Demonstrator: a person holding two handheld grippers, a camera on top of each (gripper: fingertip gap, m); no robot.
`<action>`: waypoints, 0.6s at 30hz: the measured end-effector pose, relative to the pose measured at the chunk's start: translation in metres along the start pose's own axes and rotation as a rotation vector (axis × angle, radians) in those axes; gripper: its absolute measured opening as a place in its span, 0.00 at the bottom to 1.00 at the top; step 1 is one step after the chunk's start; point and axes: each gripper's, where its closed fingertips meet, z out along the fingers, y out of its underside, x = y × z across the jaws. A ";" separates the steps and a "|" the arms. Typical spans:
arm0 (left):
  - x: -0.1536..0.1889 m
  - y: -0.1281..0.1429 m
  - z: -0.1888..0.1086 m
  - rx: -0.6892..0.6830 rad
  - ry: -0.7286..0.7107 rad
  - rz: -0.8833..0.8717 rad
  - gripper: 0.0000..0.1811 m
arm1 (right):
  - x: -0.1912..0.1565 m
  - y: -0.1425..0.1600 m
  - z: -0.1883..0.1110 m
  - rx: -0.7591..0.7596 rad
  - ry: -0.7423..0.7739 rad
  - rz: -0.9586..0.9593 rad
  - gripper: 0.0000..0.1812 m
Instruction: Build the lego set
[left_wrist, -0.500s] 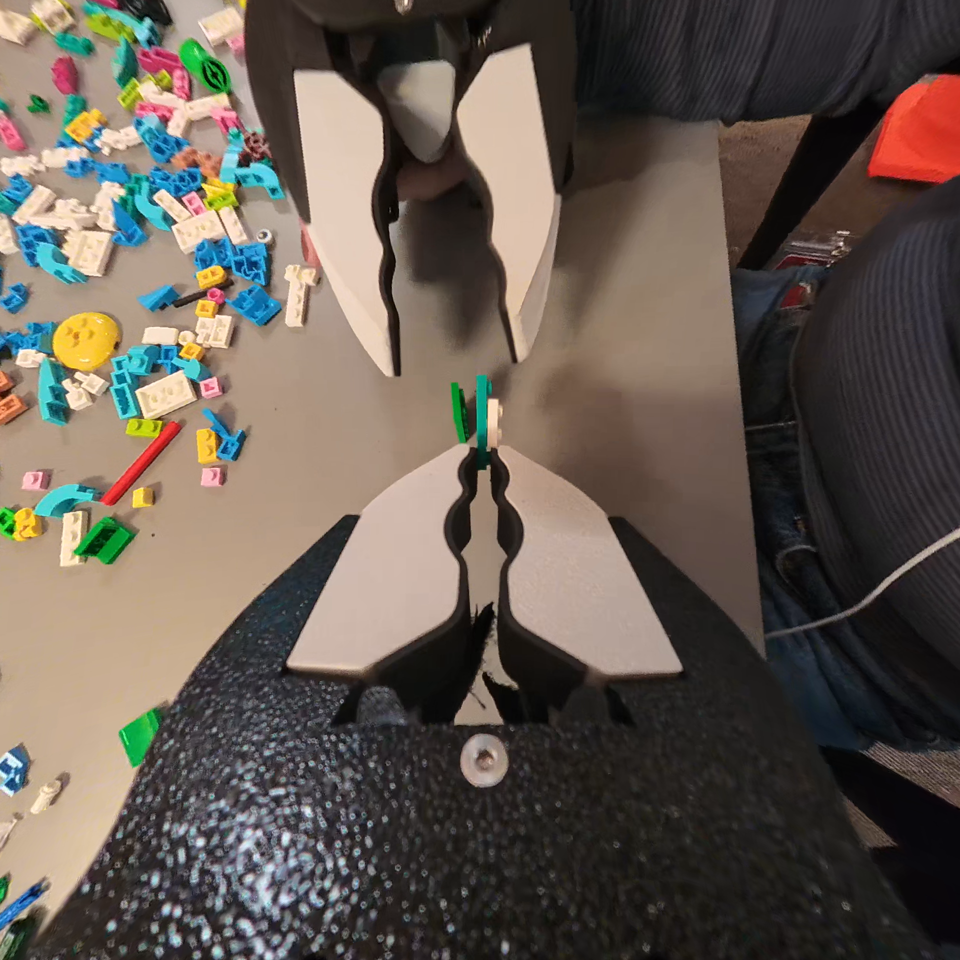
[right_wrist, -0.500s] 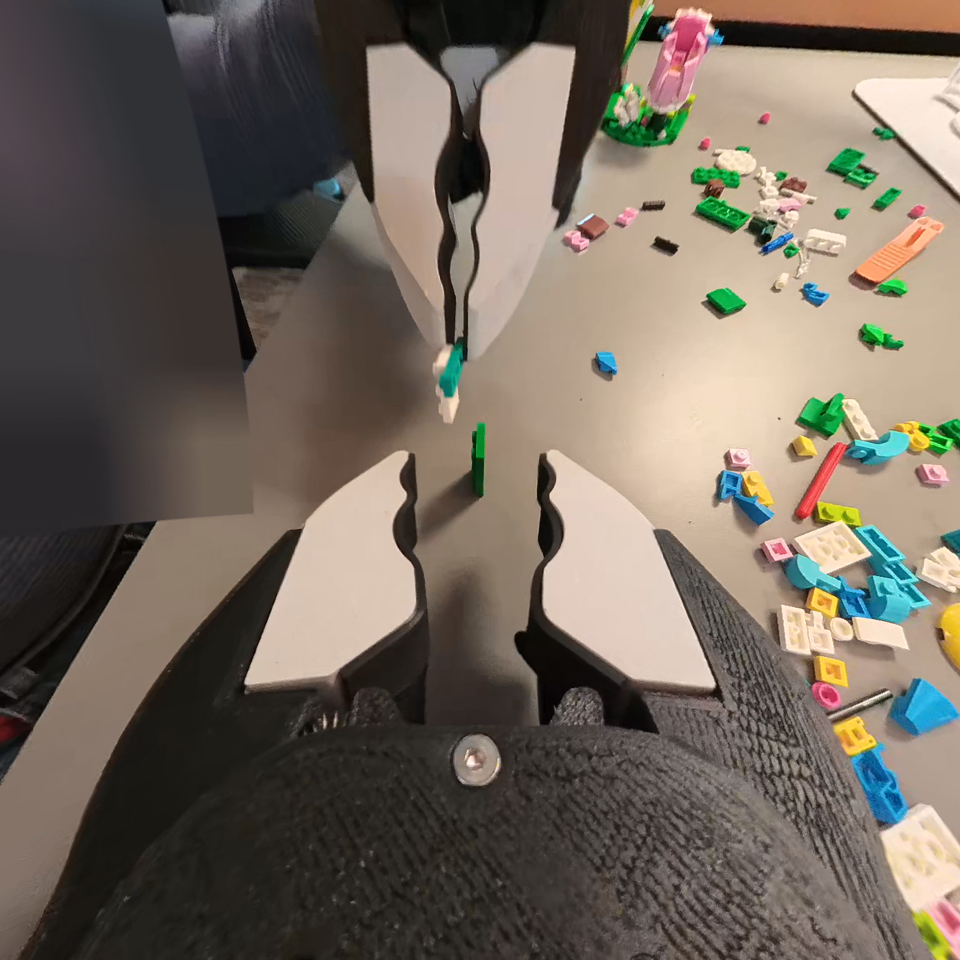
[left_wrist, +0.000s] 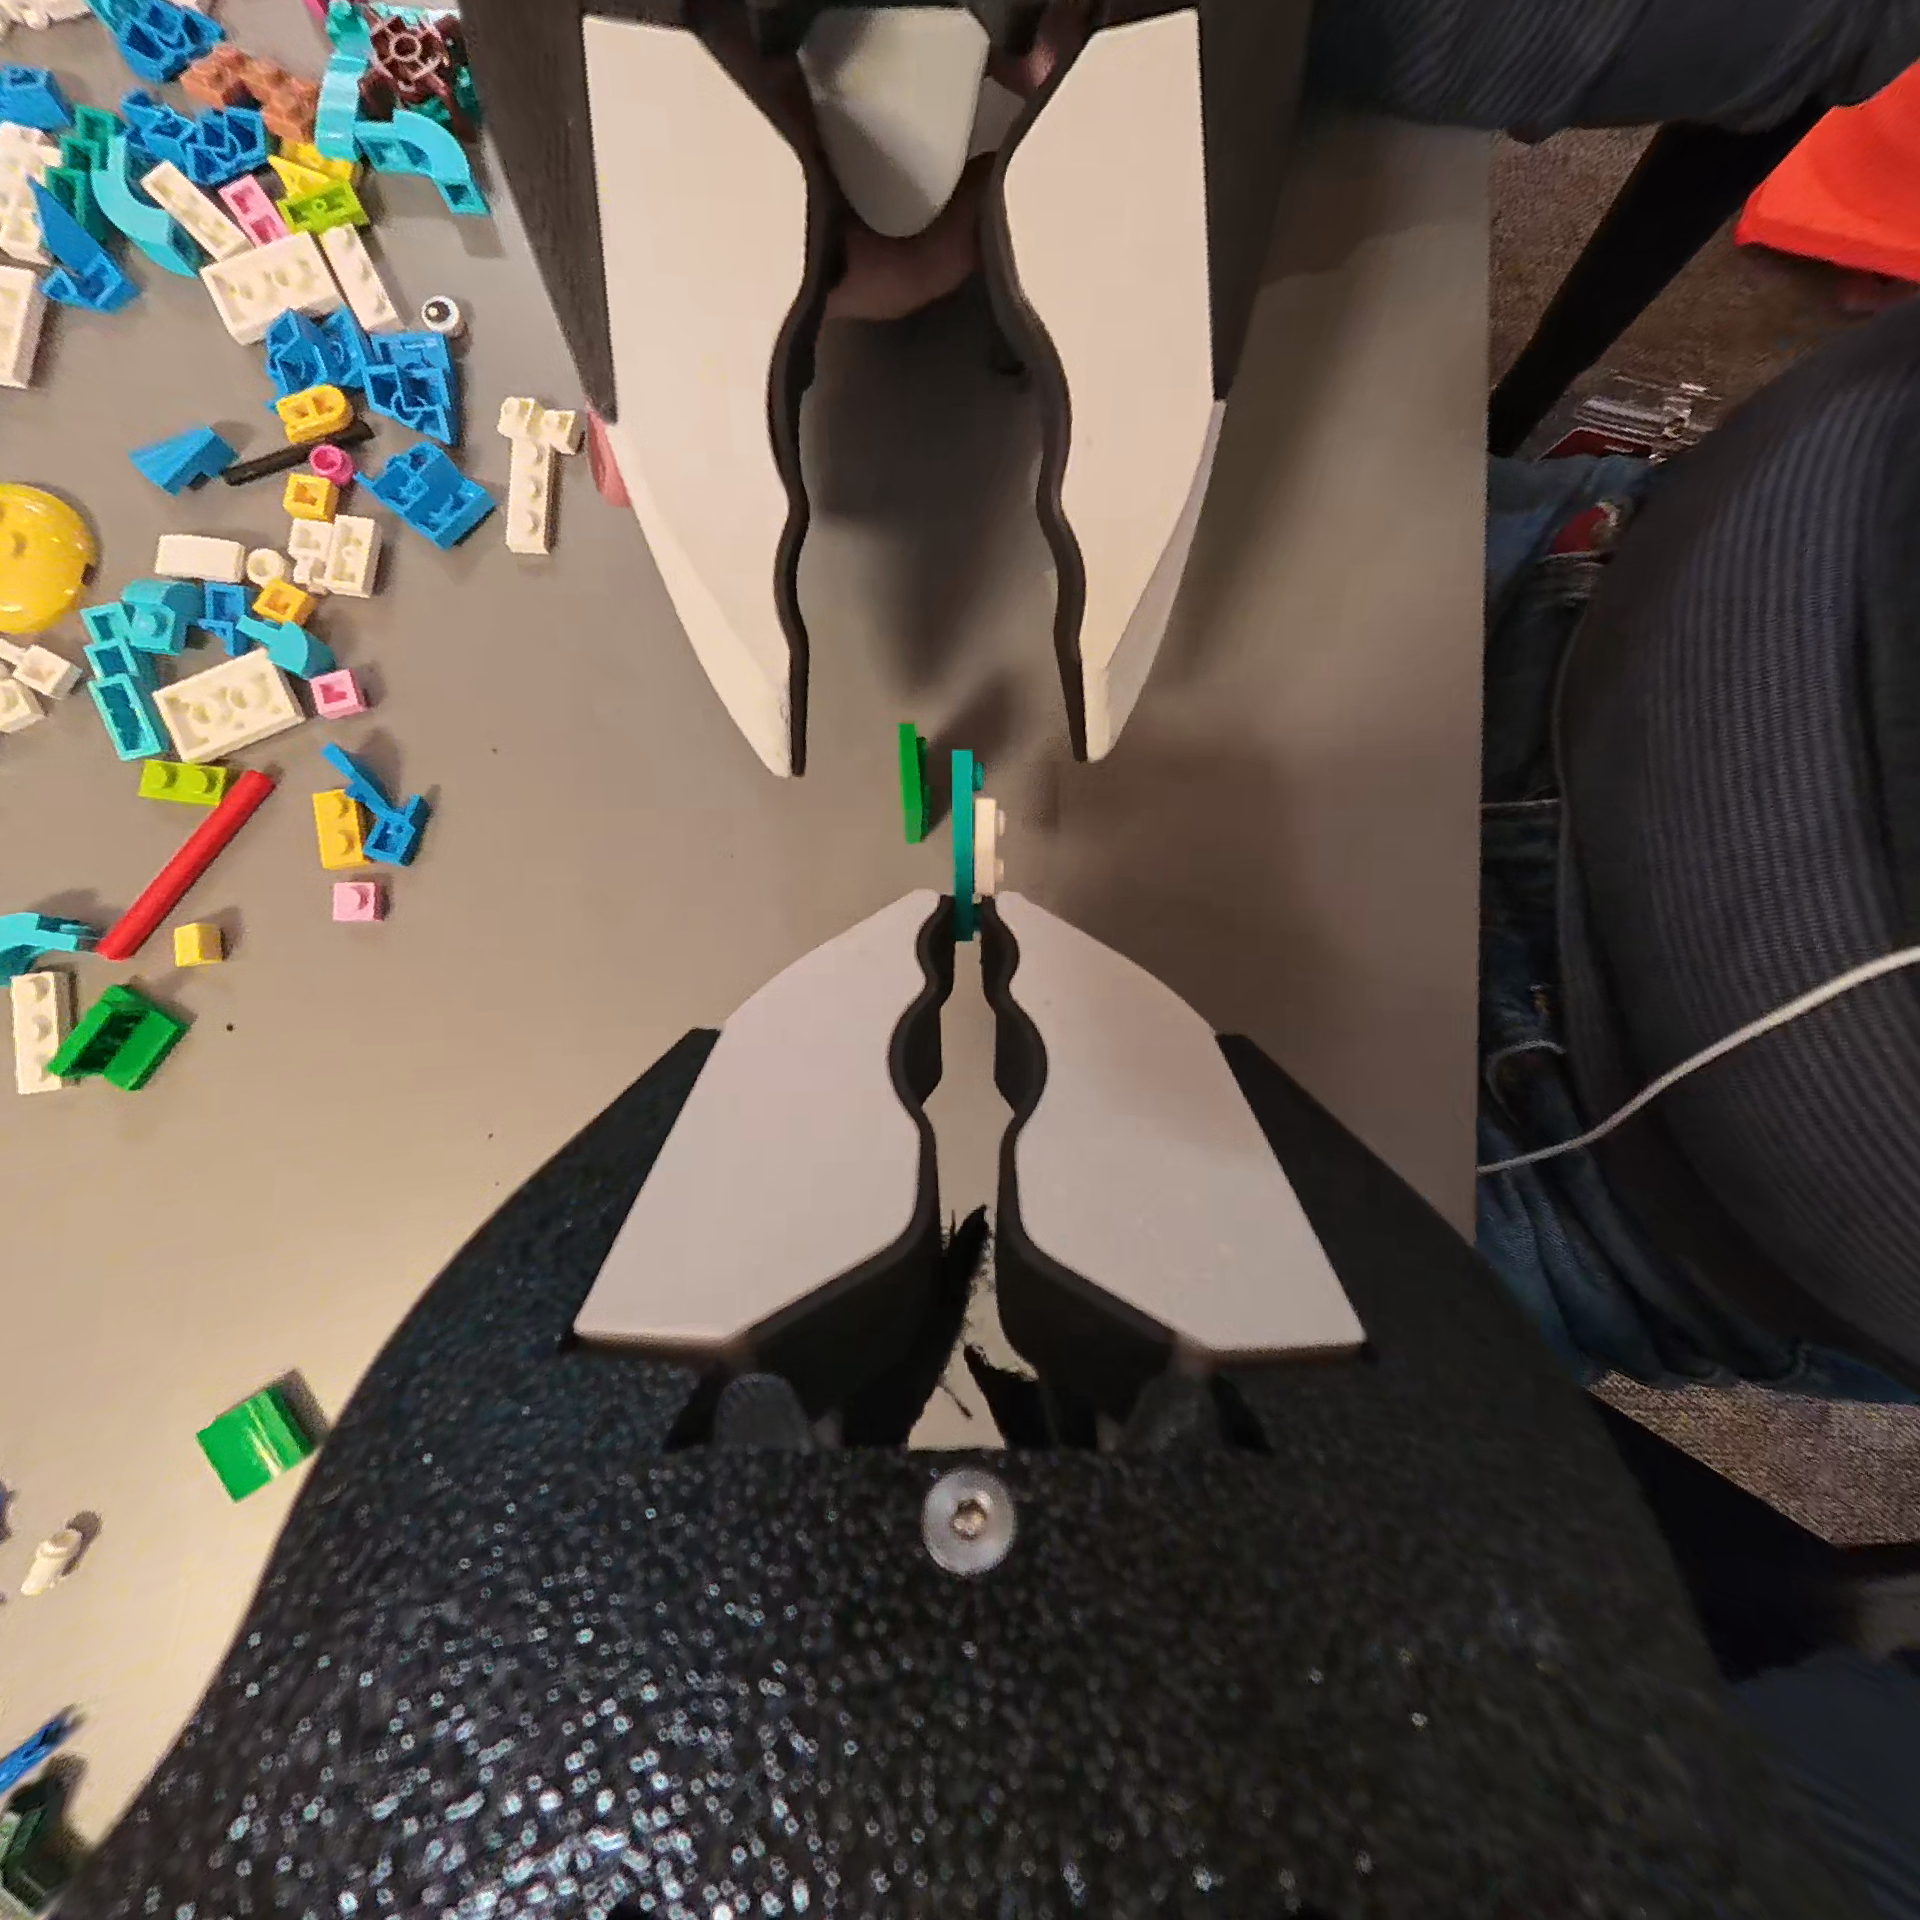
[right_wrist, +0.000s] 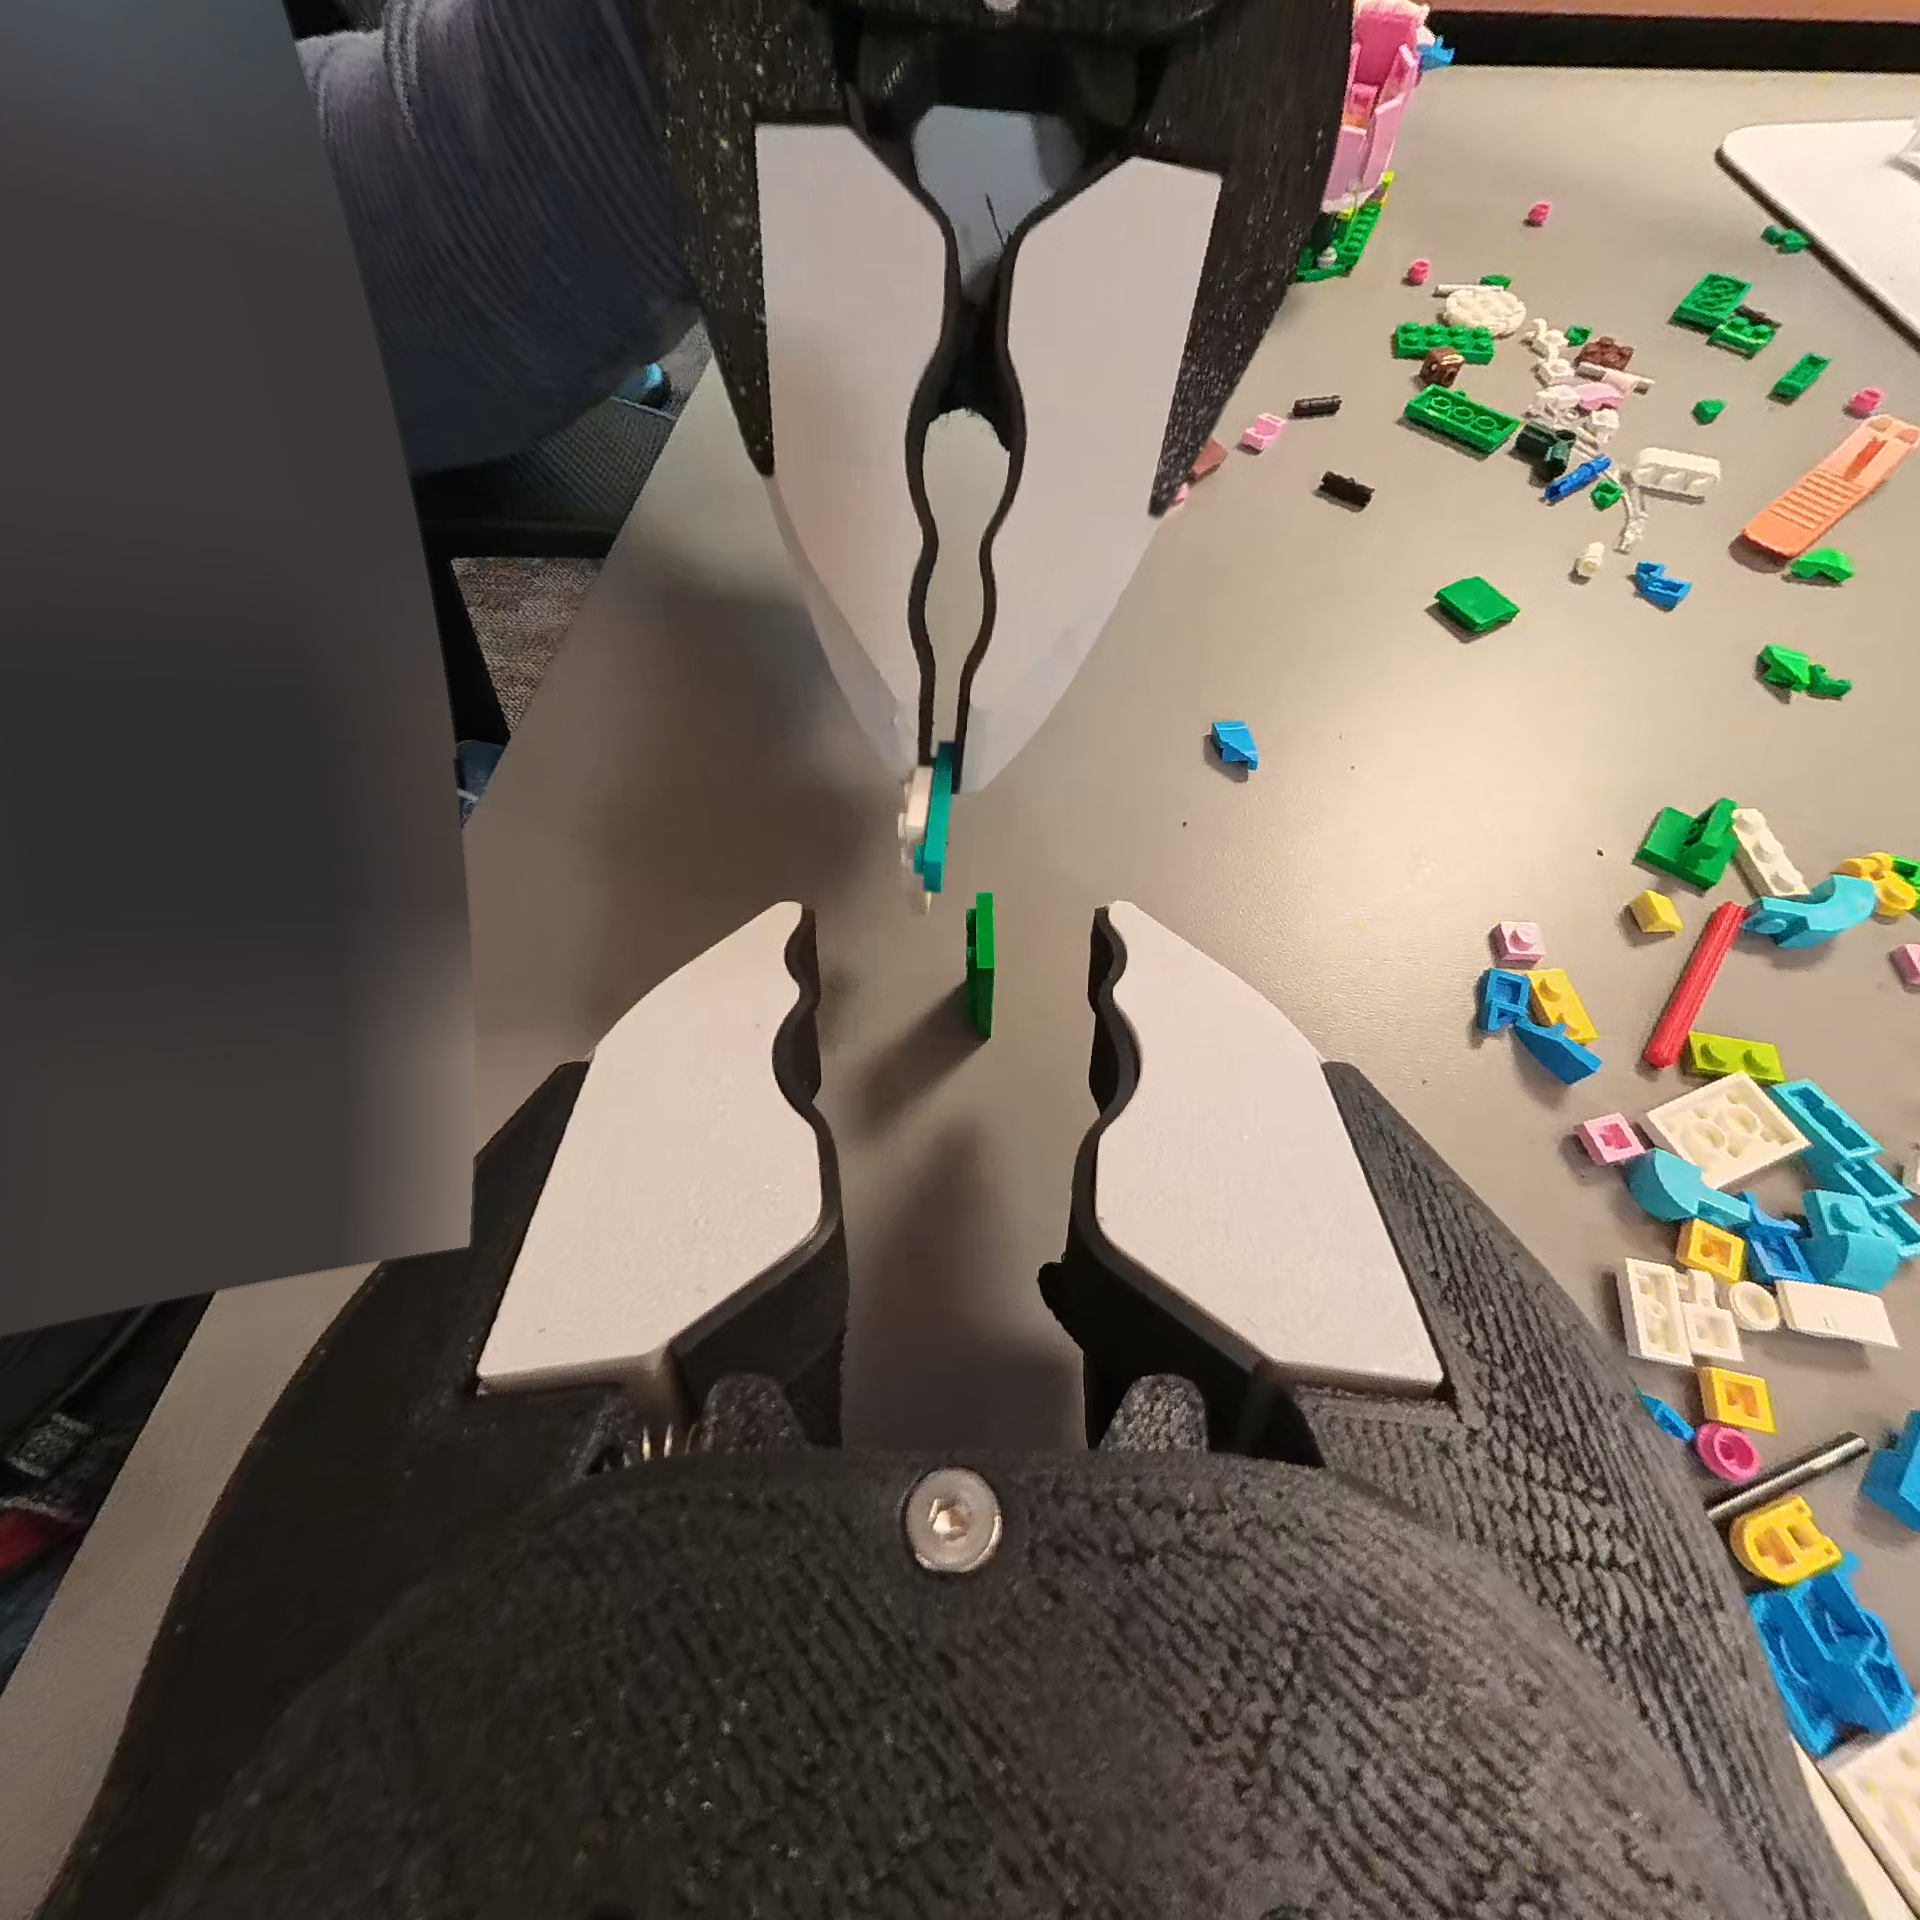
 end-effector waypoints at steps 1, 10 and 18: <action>-0.001 -0.001 0.001 0.001 -0.007 0.004 0.02 | 0.000 0.000 0.000 0.000 0.000 0.001 0.27; 0.000 -0.001 0.000 -0.003 -0.018 0.007 0.02 | 0.000 0.001 0.000 -0.004 -0.005 0.002 0.27; 0.002 0.000 -0.004 0.005 -0.011 0.007 0.02 | 0.000 0.001 0.001 -0.010 -0.008 0.006 0.27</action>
